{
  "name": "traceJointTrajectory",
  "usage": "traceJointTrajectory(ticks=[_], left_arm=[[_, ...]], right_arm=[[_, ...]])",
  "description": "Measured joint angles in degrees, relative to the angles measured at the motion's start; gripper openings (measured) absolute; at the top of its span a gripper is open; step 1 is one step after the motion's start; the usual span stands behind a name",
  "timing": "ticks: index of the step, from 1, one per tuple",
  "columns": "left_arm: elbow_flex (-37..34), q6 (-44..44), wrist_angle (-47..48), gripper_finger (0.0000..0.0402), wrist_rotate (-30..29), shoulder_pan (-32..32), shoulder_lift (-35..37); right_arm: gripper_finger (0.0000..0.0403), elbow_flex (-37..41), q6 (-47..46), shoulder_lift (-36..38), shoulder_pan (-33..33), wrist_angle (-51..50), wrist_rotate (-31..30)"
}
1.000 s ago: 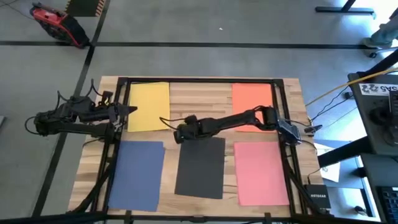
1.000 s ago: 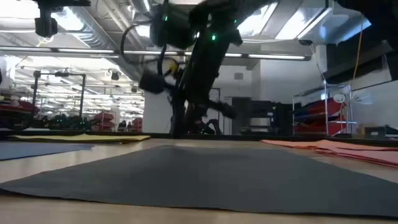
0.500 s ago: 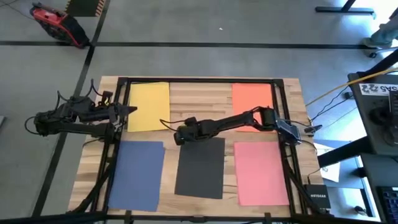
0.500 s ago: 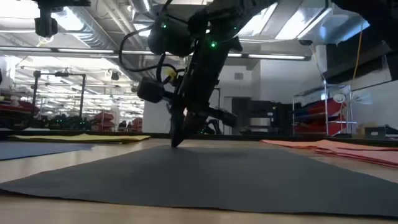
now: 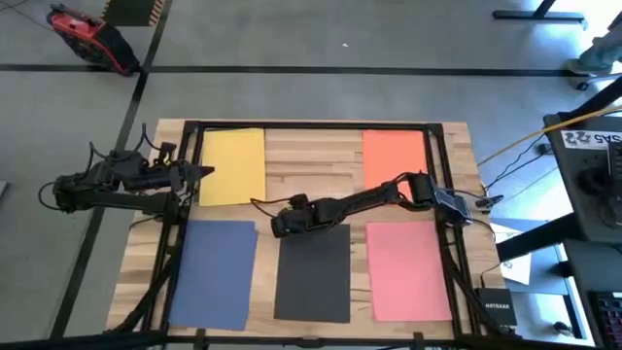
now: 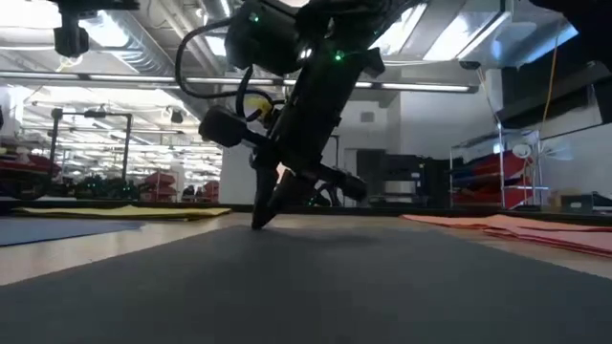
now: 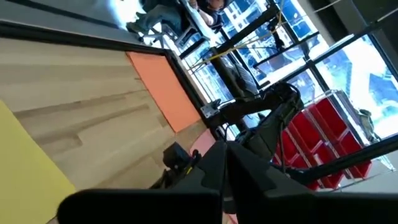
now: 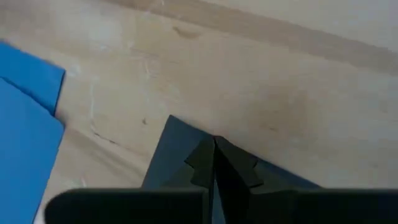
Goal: Organize paper
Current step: Move the black colored paper on the bottom center of the table
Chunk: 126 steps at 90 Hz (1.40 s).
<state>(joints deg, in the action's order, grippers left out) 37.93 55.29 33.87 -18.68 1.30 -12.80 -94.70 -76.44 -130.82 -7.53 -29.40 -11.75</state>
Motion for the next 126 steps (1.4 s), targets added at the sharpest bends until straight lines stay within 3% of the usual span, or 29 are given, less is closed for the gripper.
traceJointTrajectory(ticks=[50,78,92,113,126], left_arm=[[0.0,0.0,0.0,0.0000,-1.5,0.0,0.0],[0.0,-0.3,0.0,0.0000,-1.5,0.0,0.0],[0.0,-1.7,0.1,0.0000,-1.5,0.0,0.0],[0.0,-3.9,0.4,0.0000,-1.1,0.0,0.0],[0.0,-4.4,0.7,0.0000,-0.9,0.0,0.0]], right_arm=[[0.0000,0.2,16.8,0.2,0.5,3.8,2.5],[0.0000,0.4,21.0,2.5,1.2,-0.9,2.8],[0.0000,0.2,31.6,7.6,2.0,-10.3,4.4],[0.0000,0.3,55.8,11.4,0.4,-28.8,13.6],[0.0000,2.7,61.7,11.4,-2.8,-27.2,16.1]])
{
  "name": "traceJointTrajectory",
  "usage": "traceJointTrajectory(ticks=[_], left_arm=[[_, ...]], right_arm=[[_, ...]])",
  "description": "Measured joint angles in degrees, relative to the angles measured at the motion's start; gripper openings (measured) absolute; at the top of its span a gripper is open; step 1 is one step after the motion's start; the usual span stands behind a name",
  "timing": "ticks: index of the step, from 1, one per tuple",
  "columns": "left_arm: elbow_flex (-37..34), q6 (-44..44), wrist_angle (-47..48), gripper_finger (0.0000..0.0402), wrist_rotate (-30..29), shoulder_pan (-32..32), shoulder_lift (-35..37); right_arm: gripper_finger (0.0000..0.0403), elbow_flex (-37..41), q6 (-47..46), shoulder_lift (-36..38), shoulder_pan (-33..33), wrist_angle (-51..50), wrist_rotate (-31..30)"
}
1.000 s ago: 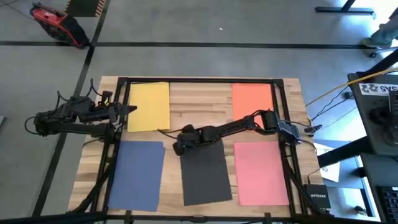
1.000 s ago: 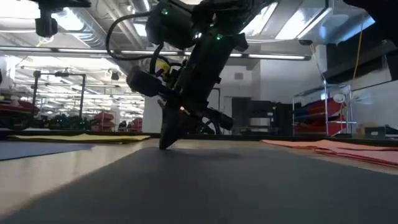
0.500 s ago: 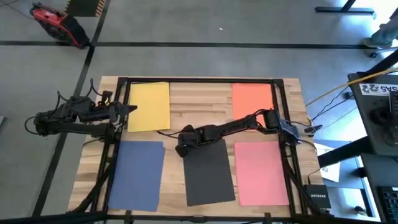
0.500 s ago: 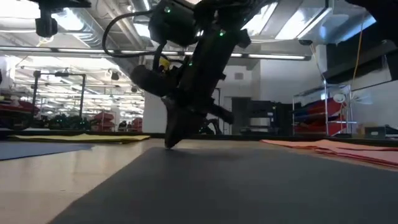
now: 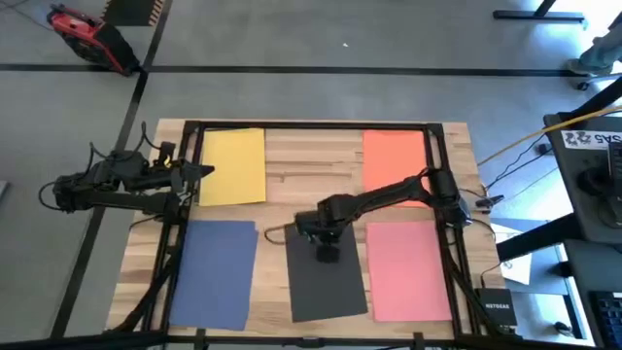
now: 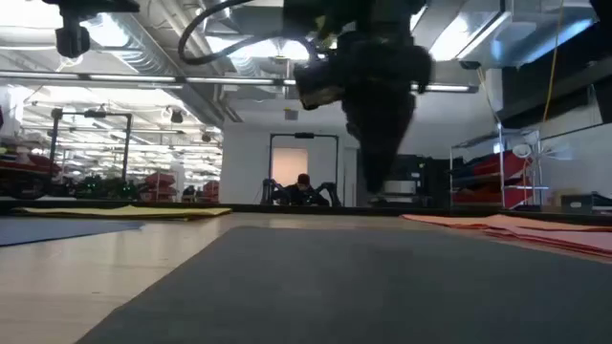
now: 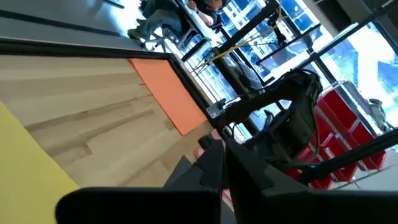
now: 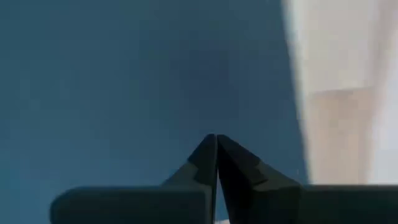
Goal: Organize paper
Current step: Move the black colored paper on the bottom center of the table
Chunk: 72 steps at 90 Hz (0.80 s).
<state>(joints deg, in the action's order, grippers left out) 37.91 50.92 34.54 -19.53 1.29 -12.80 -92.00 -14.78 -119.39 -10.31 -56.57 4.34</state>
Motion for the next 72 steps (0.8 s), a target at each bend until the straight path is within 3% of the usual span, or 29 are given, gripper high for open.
traceJointTrajectory(ticks=[28,72], left_arm=[[0.0,0.1,2.6,0.0000,0.0,0.0,0.0],[0.0,1.2,4.4,0.0000,0.1,0.0,0.0]], right_arm=[[0.0000,6.5,-3.2,-0.1,-5.7,13.4,3.4],[0.0000,10.5,-13.8,-0.1,-5.8,22.1,4.3]])
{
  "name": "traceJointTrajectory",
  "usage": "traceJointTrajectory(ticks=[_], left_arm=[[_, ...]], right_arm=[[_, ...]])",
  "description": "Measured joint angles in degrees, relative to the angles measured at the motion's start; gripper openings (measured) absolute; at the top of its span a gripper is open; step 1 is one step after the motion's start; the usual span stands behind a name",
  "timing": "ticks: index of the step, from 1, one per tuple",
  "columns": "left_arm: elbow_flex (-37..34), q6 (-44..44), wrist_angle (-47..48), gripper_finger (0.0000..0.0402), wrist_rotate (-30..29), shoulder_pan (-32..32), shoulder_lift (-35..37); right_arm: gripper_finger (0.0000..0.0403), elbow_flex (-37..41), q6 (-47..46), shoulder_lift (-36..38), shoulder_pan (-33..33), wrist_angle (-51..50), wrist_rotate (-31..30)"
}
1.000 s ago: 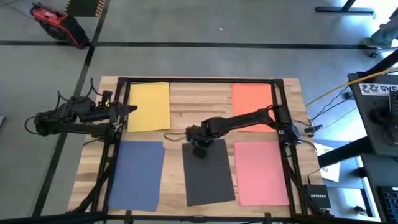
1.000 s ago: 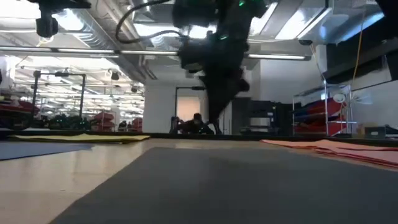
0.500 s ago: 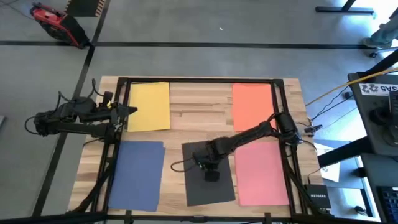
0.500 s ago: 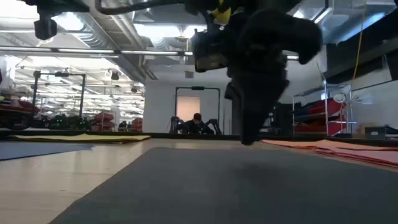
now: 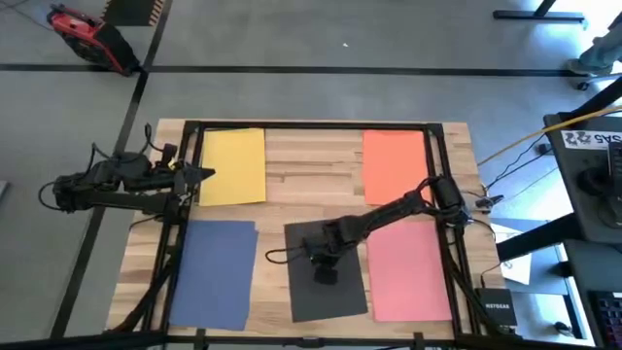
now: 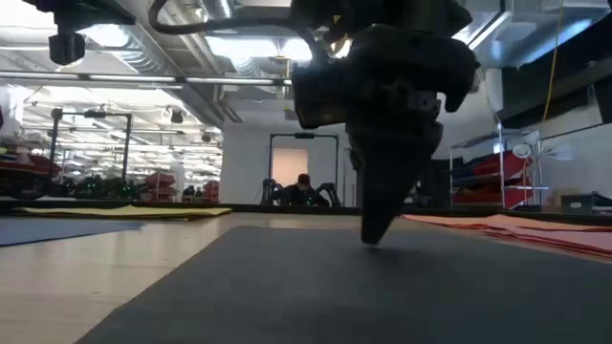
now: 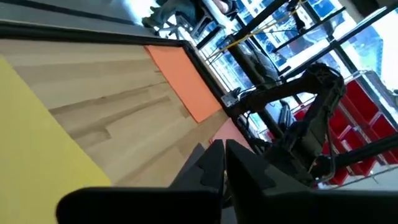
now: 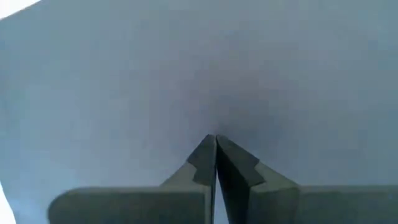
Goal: Organize paper
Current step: Move the black colored paper on the bottom center of the table
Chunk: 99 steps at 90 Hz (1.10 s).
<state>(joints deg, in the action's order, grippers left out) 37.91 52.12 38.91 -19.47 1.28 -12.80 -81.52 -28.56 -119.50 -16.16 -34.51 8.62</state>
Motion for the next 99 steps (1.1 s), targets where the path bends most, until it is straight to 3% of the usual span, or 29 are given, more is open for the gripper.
traceJointTrajectory(ticks=[45,99], left_arm=[[0.0,0.2,-0.1,0.0000,0.0,0.0,0.0],[0.0,0.4,-0.1,0.0000,0.0,0.0,0.0]], right_arm=[[0.0000,0.6,-16.0,-1.3,0.0,5.4,-1.6],[0.0000,0.7,-16.3,-1.6,0.1,7.5,0.5]])
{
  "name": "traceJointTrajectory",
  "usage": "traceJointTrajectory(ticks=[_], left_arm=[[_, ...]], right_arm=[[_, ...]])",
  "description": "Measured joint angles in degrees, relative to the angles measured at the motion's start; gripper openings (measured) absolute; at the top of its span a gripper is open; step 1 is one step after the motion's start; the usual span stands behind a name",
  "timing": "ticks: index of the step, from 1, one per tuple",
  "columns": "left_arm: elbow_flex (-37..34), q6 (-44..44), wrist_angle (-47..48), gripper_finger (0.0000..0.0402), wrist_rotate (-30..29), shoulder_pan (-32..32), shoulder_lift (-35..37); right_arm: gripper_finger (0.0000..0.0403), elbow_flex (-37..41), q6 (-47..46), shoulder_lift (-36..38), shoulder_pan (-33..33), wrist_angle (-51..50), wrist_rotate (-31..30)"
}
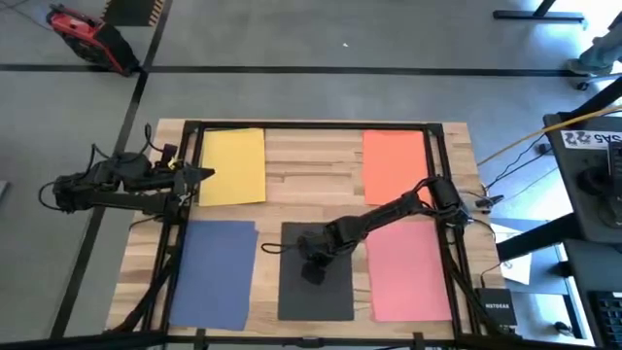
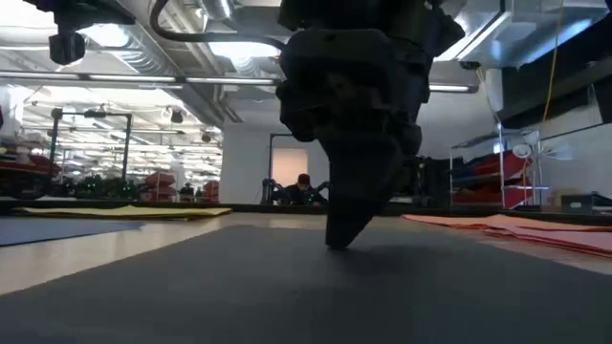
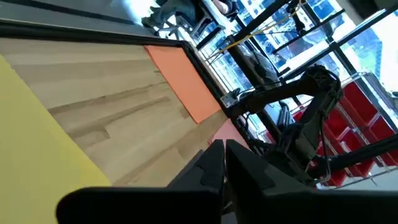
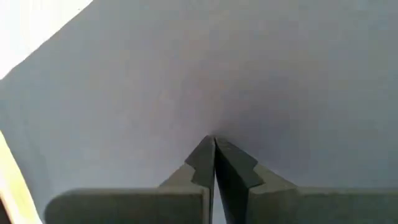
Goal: Organize paper
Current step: Move the black colored paper on the bottom center of the table, then move the yellow colored paper on the top center of the table
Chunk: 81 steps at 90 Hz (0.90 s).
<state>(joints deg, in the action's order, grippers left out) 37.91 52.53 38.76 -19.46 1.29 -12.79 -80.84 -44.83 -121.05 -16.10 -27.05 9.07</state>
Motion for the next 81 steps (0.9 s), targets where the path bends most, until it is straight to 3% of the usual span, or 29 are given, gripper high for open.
traceJointTrajectory(ticks=[40,55,68,81], left_arm=[[0.0,-0.2,-0.3,0.0000,0.0,0.0,0.0],[0.0,-0.1,-0.4,0.0000,0.0,0.0,0.0],[0.0,-0.5,-0.4,0.0000,0.0,0.0,0.0],[0.0,-1.4,-0.4,0.0000,0.0,0.0,0.0]], right_arm=[[0.0000,-6.0,4.2,-0.3,0.0,-2.0,1.0],[0.0001,-10.6,8.3,-0.3,1.7,-5.1,-2.2],[0.0013,-14.3,17.7,-0.3,5.1,-2.2,-9.2],[0.0052,-15.2,29.9,-0.1,9.3,2.7,-11.5]])
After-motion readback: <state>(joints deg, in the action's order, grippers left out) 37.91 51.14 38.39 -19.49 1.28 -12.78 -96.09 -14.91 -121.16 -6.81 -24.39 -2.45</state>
